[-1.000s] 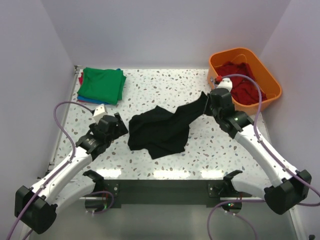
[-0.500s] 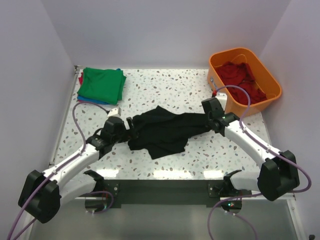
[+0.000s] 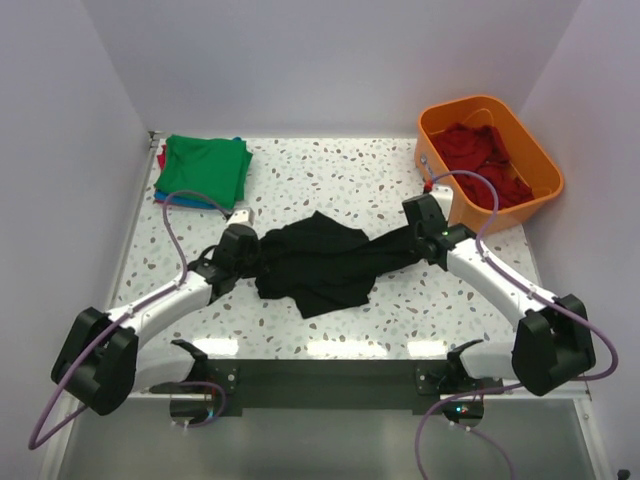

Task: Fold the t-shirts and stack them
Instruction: Flatten the tshirt out

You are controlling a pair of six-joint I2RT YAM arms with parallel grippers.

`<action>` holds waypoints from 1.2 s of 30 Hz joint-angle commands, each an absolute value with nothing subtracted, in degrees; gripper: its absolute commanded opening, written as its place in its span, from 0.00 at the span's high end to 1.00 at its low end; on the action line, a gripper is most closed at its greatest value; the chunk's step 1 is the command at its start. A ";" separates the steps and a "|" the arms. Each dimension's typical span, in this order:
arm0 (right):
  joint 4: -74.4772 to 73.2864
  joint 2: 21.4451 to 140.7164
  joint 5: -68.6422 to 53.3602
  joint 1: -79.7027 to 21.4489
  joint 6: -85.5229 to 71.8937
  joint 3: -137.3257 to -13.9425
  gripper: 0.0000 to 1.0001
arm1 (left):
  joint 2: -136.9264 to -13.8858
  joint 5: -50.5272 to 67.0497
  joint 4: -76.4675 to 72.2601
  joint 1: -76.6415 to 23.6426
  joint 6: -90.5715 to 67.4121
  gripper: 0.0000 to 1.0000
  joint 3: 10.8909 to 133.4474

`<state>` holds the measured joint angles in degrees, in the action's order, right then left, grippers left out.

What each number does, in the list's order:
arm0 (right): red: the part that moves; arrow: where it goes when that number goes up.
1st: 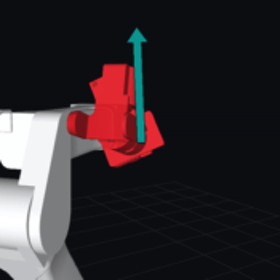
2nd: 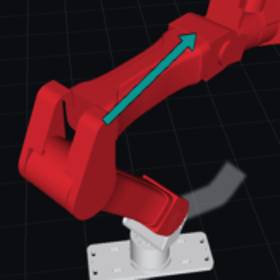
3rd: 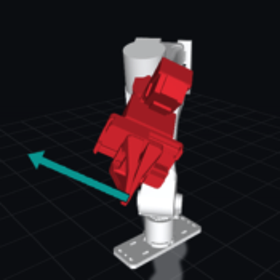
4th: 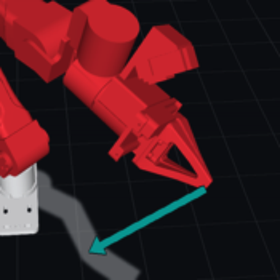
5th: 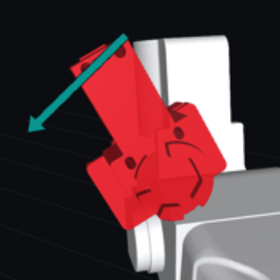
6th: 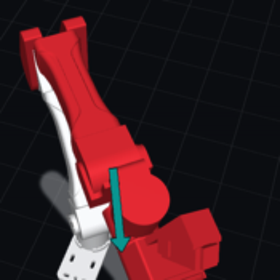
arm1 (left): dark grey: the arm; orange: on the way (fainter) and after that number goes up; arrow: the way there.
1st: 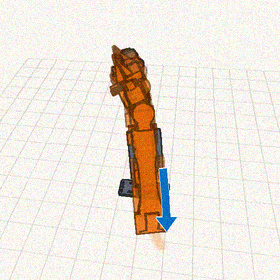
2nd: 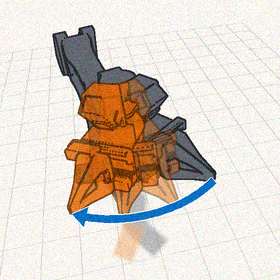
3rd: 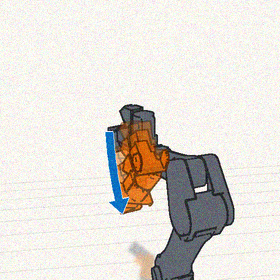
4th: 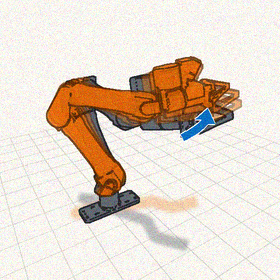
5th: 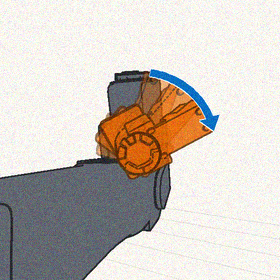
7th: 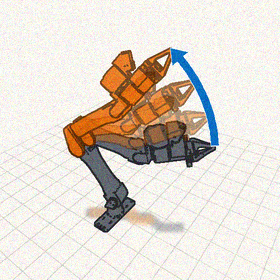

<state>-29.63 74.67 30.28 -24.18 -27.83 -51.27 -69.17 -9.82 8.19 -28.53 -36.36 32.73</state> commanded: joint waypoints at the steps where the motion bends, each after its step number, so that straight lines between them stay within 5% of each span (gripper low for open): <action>1: -28.12 74.88 30.85 -23.82 -27.95 -52.99 1.00 | -65.22 -12.39 7.20 -28.39 -34.90 0.97 36.21; 9: -31.20 69.27 34.71 -23.47 -24.00 -60.02 1.00 | -61.44 -18.63 15.46 -28.39 -31.73 1.00 46.66; 16: -34.37 59.44 36.75 -23.38 -18.29 -78.01 1.00 | -52.13 -28.74 19.78 -28.39 -28.57 1.00 62.91; 36: -44.12 54.32 6.94 -23.38 -12.39 -125.68 1.00 | -46.50 -4.22 23.47 -28.30 -15.47 1.00 110.56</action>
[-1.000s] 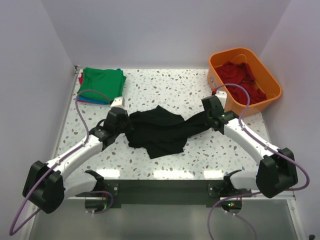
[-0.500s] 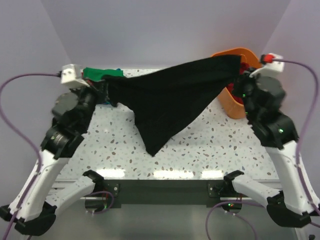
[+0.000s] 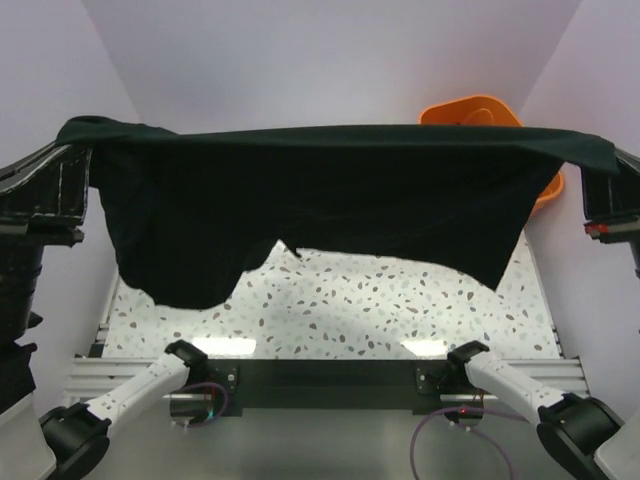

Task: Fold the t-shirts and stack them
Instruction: Flatten the tshirt out

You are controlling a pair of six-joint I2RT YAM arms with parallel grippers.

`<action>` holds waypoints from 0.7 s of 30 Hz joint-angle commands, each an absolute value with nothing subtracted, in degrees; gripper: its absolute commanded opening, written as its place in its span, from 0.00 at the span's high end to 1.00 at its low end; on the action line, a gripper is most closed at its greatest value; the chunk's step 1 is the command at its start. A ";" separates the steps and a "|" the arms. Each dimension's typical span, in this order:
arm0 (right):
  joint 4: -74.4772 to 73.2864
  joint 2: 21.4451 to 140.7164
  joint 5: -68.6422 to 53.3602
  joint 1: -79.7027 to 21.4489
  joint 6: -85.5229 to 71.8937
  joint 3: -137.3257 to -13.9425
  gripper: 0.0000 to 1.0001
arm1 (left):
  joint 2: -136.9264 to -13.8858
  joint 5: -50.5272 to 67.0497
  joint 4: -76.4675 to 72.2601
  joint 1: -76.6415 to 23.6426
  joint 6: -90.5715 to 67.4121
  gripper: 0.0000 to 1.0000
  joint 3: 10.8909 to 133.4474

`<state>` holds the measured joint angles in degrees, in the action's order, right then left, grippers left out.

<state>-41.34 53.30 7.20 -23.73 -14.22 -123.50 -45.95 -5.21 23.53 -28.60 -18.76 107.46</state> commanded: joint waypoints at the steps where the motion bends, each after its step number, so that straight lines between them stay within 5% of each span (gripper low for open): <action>1: -43.95 54.14 7.81 -23.38 -12.48 -125.34 1.00 | -46.32 -4.22 22.94 -28.30 -15.29 1.00 110.65; 8: -41.93 55.63 21.05 -23.38 -12.39 -114.54 1.00 | -50.62 -16.82 19.52 -28.30 -12.49 1.00 100.83; 13: -33.94 60.02 31.53 -23.38 -12.83 -93.37 1.00 | -61.66 -32.23 12.41 -27.69 -9.85 0.96 83.46; 16: -28.67 66.51 35.51 -22.86 -14.32 -81.68 1.00 | -73.24 -20.09 10.29 -17.11 -12.55 0.33 76.75; 17: -26.65 71.14 34.29 -21.29 -14.59 -79.30 1.00 | -76.87 -14.91 11.85 -14.70 -16.83 0.05 77.25; 20: -27.50 79.43 29.44 -17.85 -17.48 -78.13 0.67 | -87.87 -14.51 17.83 -11.60 -19.07 0.00 81.72; 21: -29.77 83.28 30.14 -17.67 -17.58 -80.05 0.36 | -89.37 -14.76 18.54 -11.78 -18.64 0.00 82.52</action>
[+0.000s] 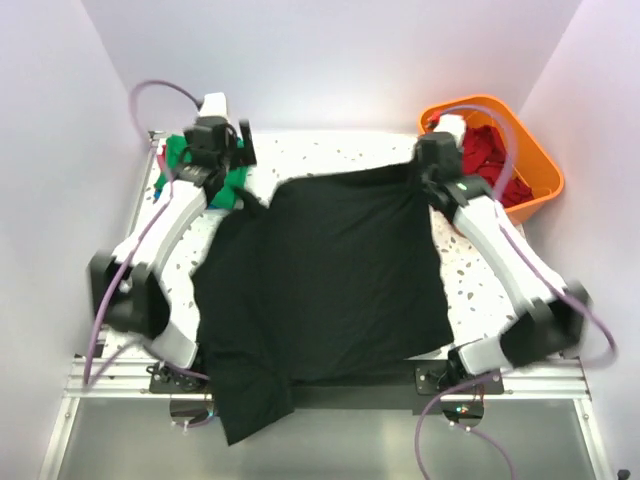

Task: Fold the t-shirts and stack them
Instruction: Flatten the tshirt out

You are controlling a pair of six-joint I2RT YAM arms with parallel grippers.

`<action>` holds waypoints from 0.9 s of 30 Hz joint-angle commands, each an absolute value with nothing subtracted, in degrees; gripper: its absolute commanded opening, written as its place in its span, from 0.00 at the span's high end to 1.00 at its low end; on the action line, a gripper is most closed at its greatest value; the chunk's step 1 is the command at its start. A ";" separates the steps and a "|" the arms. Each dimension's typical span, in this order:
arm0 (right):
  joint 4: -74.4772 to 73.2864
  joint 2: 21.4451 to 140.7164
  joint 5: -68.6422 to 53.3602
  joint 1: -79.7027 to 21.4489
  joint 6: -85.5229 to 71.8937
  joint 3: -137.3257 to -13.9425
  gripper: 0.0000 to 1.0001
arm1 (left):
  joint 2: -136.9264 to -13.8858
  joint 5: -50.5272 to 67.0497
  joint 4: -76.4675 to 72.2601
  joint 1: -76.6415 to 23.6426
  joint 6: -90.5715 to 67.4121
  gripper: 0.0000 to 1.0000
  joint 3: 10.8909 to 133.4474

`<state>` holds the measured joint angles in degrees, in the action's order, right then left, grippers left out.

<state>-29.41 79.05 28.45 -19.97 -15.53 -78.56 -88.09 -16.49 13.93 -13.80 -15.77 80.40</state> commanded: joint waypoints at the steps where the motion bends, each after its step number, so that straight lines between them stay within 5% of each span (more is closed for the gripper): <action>1: -30.06 84.19 30.32 -17.67 -17.49 -80.59 0.20 | -89.04 -14.59 17.59 -11.78 -18.55 0.00 82.01; 2: -29.97 84.46 29.37 -17.67 -17.49 -80.77 0.04 | -88.16 -14.50 16.36 -11.78 -18.20 0.00 80.87; 3: -28.75 83.77 28.22 -17.67 -17.49 -80.16 0.01 | -86.85 -14.50 14.96 -11.78 -18.11 0.00 79.55; 13: -21.54 76.20 10.82 -18.45 -18.45 -68.04 0.01 | -74.54 -9.14 10.63 -13.88 -23.64 0.00 60.76; 27: -18.82 100.01 7.56 -24.87 -22.50 -70.95 0.01 | -77.60 -10.37 7.47 -15.47 -27.86 0.00 50.45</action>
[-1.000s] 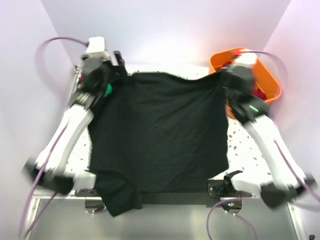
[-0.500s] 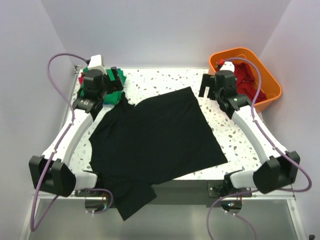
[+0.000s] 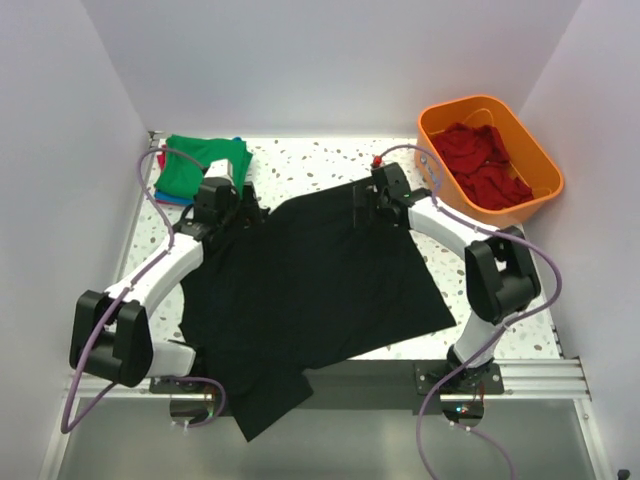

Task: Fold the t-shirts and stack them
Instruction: Flatten the tshirt out

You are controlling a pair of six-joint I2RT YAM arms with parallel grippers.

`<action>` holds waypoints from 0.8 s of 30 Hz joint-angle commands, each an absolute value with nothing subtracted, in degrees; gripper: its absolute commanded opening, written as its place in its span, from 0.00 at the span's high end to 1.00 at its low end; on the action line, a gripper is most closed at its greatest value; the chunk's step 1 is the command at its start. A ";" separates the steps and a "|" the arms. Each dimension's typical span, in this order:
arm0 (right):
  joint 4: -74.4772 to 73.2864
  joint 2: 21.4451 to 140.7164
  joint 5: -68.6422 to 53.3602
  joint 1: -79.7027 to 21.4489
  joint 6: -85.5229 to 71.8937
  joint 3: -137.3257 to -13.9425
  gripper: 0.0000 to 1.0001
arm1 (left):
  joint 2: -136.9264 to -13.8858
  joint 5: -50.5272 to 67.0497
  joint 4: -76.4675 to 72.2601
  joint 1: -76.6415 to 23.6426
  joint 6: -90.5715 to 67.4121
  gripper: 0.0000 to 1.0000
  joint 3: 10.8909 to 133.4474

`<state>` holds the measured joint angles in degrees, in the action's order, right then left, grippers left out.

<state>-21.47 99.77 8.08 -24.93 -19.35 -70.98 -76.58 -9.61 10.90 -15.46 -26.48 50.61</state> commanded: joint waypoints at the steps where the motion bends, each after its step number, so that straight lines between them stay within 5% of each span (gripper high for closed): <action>1: -18.90 100.80 7.38 -24.87 -23.02 -70.32 0.01 | -78.13 -10.37 7.21 -15.47 -27.95 0.00 50.45; 24: -23.46 96.77 15.11 -13.89 -29.36 -52.65 0.01 | -109.48 -6.85 5.18 -18.28 -23.29 0.00 72.57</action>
